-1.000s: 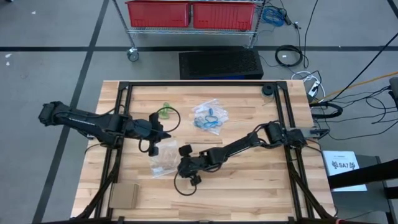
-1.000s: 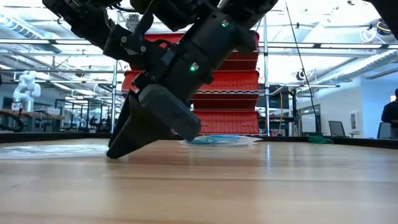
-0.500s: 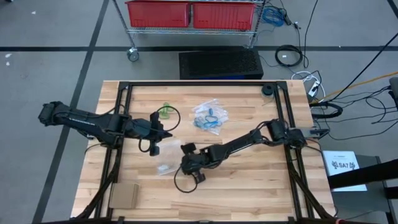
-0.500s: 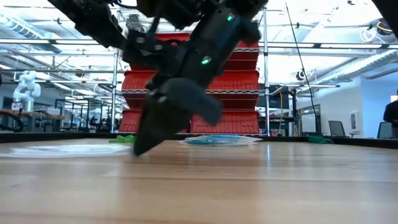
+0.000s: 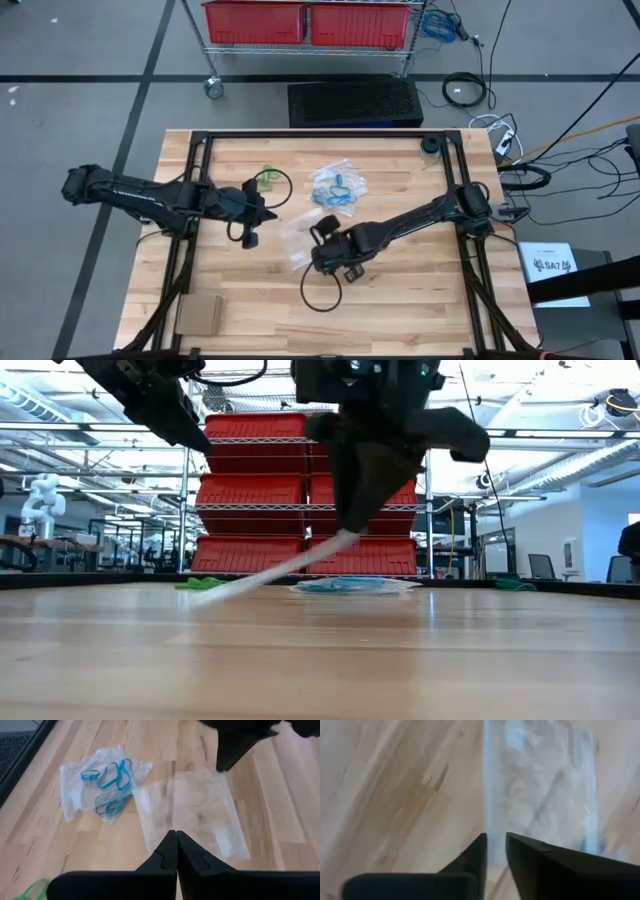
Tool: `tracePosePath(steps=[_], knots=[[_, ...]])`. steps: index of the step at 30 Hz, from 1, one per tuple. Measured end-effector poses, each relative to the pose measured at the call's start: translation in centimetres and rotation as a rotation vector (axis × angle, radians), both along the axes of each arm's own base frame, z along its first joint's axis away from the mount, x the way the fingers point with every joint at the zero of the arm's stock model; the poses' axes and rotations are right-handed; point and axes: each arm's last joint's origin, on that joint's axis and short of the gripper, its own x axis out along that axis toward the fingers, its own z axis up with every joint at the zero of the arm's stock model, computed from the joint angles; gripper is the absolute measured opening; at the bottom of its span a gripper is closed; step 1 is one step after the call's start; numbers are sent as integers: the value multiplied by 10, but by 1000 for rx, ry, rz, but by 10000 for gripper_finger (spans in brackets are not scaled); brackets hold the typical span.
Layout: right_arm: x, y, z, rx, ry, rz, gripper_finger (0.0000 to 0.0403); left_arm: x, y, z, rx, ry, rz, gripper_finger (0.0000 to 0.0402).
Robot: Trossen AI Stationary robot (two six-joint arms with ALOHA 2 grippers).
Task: Sort rubber bands
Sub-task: Open the left transparent zip lock bag
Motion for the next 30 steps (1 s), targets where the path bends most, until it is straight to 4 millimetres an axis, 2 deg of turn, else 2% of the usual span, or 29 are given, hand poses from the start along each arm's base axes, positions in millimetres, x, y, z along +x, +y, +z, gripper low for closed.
tracePosePath(steps=[7,11,15,18,21,22,25,30], knots=[[-3,-12,6,237,-33,-446,151,2,7,-2,-3,7,38,11],[14,-19,3,401,-143,-618,174,5,14,-4,-1,8,137,14],[40,-21,-12,507,-292,-653,143,4,21,-5,4,15,210,5],[56,-16,-33,546,-358,-624,89,4,20,-5,-16,23,148,5],[65,-10,-56,556,-370,-606,23,5,19,-3,-28,9,110,5],[66,-9,-63,553,-361,-609,12,5,19,-3,-30,10,106,4],[66,-5,-80,551,-326,-645,9,5,19,-3,-33,9,102,3],[58,9,-82,526,-235,-560,2,5,18,-3,-52,11,80,2]])
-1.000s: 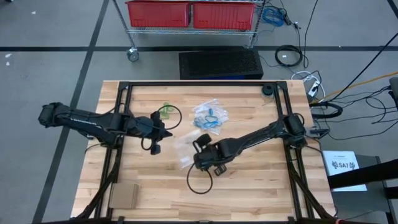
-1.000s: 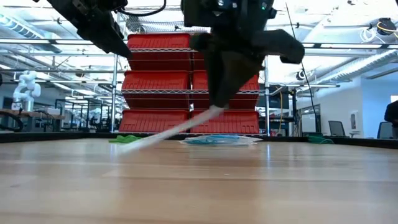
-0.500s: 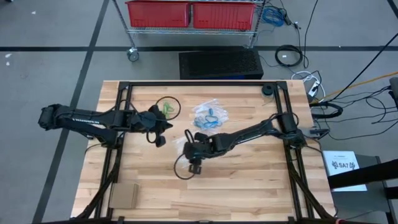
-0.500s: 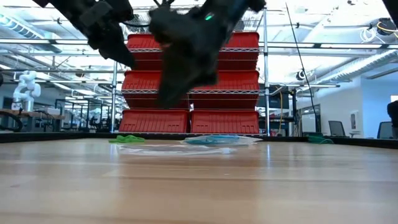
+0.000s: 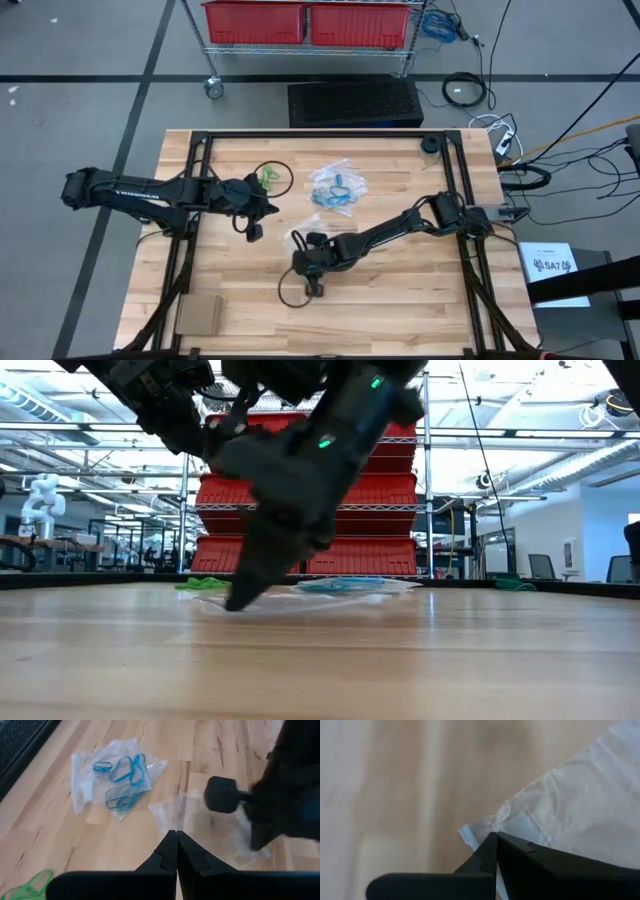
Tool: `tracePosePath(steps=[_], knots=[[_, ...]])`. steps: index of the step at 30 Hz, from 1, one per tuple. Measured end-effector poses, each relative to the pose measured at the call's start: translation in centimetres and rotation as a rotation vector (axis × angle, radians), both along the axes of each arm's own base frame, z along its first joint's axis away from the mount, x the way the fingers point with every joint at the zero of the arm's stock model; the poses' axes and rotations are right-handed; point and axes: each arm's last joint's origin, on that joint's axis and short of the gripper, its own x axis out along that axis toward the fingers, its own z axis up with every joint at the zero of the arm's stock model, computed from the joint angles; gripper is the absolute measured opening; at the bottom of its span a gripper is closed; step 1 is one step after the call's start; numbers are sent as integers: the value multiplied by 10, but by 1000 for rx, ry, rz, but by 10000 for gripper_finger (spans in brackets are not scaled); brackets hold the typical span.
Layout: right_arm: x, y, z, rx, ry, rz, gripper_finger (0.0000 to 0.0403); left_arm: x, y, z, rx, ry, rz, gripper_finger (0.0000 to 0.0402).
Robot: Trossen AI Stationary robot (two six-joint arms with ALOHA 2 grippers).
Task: Sort rubber bands
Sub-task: Open the left transparent zip lock bag
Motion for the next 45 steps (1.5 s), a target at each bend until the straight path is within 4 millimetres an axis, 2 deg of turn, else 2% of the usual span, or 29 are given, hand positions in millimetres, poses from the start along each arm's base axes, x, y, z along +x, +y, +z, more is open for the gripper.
tracePosePath(steps=[7,12,14,19,21,23,25,28,31,34,37,39,42,45], knots=[[-32,23,14,-142,181,406,1,0,0,0,-25,-2,13,1],[-51,25,29,-193,284,514,1,0,-1,0,-43,-4,25,1],[-57,25,46,-189,278,483,1,0,-1,0,-43,-4,26,1],[-76,23,99,-80,218,231,2,0,0,0,-25,-4,47,0],[-88,21,112,-97,239,93,5,0,0,0,-15,-6,60,0],[-102,18,116,-155,319,-43,8,0,1,0,-10,-6,61,0],[-115,16,107,-208,419,-146,9,0,0,0,-9,-6,57,0],[-128,17,78,-203,468,-251,5,0,-1,0,-5,-5,53,0],[-132,24,45,-72,382,-333,2,0,-1,0,-5,-5,52,0],[-131,34,20,79,218,-384,1,0,0,0,10,-4,44,0],[-131,36,8,147,63,-525,1,0,0,1,14,-11,44,0],[-134,31,4,141,-27,-711,4,1,0,1,17,-22,43,0],[-142,19,-2,90,-67,-904,7,1,0,-2,19,-32,42,0],[-146,8,-5,58,-48,-981,8,1,0,-10,19,-38,42,0]])
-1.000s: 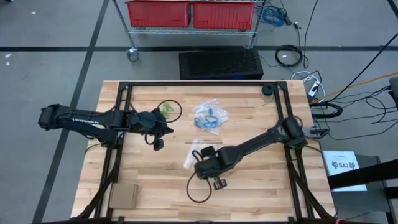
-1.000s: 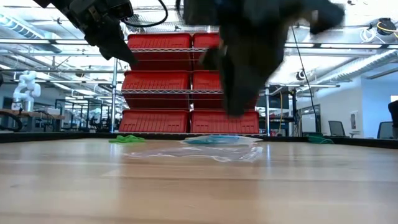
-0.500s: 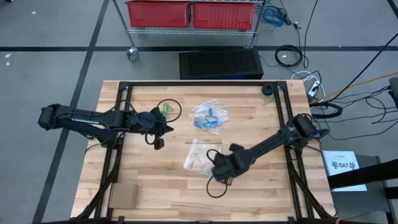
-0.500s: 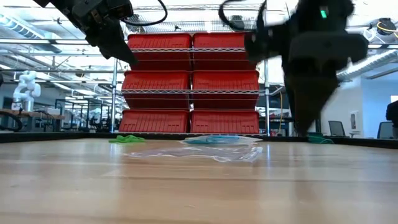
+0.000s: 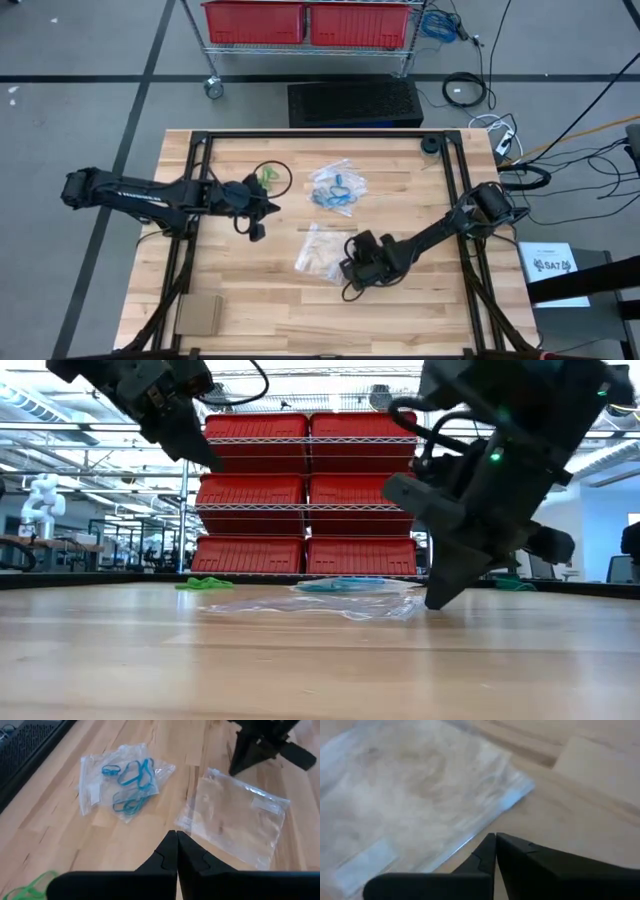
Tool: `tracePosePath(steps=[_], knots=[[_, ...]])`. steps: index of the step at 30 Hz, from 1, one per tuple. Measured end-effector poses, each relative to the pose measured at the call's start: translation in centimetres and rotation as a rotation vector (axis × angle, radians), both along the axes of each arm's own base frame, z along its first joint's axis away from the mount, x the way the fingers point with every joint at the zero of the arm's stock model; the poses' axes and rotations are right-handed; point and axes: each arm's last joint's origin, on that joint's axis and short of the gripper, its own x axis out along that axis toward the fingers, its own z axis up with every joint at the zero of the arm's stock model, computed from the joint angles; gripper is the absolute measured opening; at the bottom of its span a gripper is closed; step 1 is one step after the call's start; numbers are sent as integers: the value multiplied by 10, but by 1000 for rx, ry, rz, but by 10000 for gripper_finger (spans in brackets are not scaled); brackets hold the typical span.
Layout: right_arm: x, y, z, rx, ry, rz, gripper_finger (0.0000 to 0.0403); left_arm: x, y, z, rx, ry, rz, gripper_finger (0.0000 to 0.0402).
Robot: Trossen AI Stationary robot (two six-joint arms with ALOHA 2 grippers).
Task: Sort rubber bands
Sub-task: Open the left transparent zip lock bag
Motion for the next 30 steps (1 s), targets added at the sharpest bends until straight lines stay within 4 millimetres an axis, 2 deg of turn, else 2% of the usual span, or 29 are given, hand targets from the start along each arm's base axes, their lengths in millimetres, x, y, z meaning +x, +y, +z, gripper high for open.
tracePosePath(steps=[4,9,14,17,20,24,27,30], knots=[[1,-17,-4,0,22,-38,5,-2,0,-13,-7,22,6,0],[13,-42,-4,-33,16,-28,2,-1,0,-17,-8,-28,6,0],[37,-68,-1,-155,-40,168,1,1,0,-14,-8,-65,5,0],[53,-79,8,-149,-120,348,0,3,0,-11,-8,-101,5,0],[61,-82,15,-89,-122,461,0,3,0,-11,-9,-109,5,0],[64,-80,29,-105,-74,476,4,3,-1,-10,-10,-111,3,0],[64,-80,31,-97,-61,470,25,4,-2,-9,-10,-125,-4,0],[64,-81,25,-83,-47,456,64,5,-2,-8,-8,-145,-8,0]])
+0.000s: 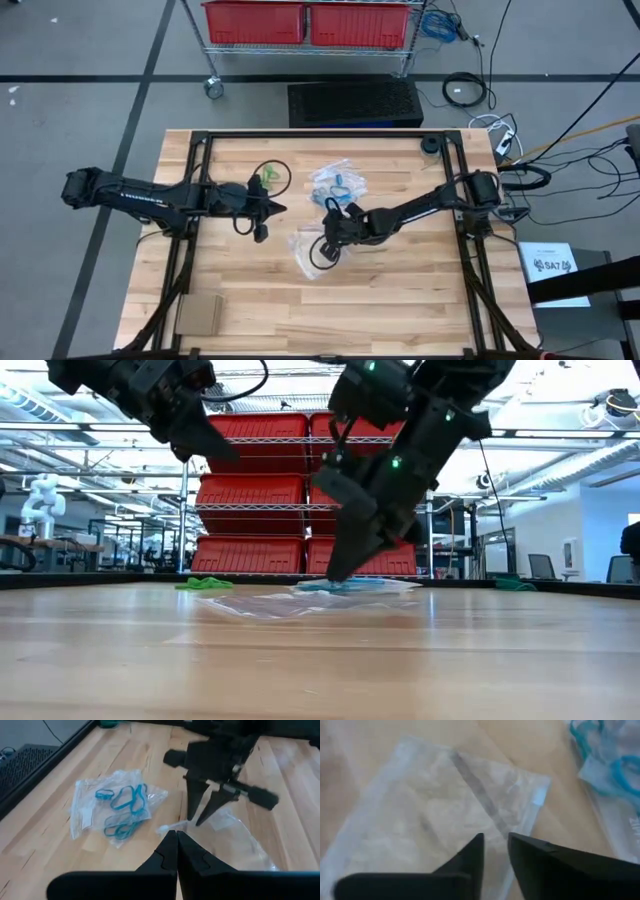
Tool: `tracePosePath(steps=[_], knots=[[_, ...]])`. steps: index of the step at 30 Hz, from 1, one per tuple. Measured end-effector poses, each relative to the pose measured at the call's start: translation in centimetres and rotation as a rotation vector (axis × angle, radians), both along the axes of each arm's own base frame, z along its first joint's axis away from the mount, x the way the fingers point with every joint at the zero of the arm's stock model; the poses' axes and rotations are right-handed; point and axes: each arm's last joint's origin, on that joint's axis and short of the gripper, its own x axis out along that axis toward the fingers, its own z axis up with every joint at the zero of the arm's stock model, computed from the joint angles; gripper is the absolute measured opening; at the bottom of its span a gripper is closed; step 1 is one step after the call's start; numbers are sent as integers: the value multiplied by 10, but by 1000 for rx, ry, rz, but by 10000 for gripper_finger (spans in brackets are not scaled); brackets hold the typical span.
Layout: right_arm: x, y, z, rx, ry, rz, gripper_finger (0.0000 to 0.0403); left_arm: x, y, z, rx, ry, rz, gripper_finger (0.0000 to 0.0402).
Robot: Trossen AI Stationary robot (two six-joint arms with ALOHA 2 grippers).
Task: Sort rubber bands
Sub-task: Open the left transparent zip lock bag
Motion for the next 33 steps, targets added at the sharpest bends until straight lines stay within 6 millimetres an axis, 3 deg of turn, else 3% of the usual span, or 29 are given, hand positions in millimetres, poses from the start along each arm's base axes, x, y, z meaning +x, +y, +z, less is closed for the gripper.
tracePosePath(steps=[6,9,19,27,33], knots=[[8,-8,-23,11,3,-64,152,0,0,1,-1,-10,1,0],[11,-12,-30,-20,-6,-96,166,0,0,1,-10,-7,-14,4],[8,-10,-29,-43,6,-114,62,0,-1,0,-15,-5,-19,11],[8,-9,-29,-43,7,-100,103,0,-1,1,-16,-8,-22,12],[10,1,-25,-93,28,-20,69,0,1,1,15,-15,37,7]])
